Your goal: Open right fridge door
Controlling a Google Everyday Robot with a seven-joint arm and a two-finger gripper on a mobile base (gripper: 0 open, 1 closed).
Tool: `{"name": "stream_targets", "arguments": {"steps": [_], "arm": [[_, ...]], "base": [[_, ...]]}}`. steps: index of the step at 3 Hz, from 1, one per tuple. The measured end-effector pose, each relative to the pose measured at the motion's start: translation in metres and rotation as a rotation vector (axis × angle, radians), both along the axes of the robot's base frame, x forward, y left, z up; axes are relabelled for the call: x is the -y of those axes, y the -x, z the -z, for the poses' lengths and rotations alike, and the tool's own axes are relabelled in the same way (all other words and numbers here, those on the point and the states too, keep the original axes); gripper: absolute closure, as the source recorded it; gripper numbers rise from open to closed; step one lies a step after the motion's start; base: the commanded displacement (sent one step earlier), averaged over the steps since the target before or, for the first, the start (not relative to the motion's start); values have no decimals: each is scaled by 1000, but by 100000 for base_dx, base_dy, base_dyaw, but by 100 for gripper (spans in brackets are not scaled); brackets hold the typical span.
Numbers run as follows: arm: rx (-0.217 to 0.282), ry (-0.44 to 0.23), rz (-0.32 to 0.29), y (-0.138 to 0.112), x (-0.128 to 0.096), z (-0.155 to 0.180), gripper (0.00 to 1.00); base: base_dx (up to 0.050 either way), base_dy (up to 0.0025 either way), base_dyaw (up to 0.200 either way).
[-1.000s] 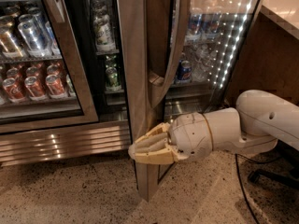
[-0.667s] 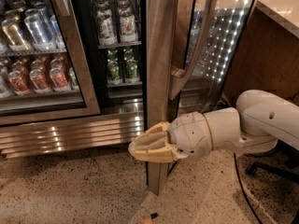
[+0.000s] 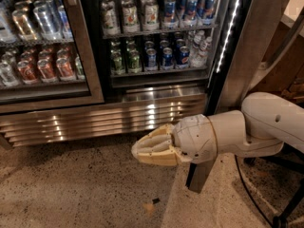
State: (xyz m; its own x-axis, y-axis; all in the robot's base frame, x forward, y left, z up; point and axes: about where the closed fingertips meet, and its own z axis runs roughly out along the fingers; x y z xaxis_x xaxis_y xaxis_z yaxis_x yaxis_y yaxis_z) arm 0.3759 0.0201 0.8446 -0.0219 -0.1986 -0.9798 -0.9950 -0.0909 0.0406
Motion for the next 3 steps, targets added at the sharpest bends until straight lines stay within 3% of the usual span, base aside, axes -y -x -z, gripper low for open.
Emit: {"name": "stream_targets", "arguments": {"steps": [2,3], "arm": [[0,0,0,0,0,0,100],[0,0,0,0,0,0,100]], "base": [[-4991,-17,158],[0,0,0]]}}
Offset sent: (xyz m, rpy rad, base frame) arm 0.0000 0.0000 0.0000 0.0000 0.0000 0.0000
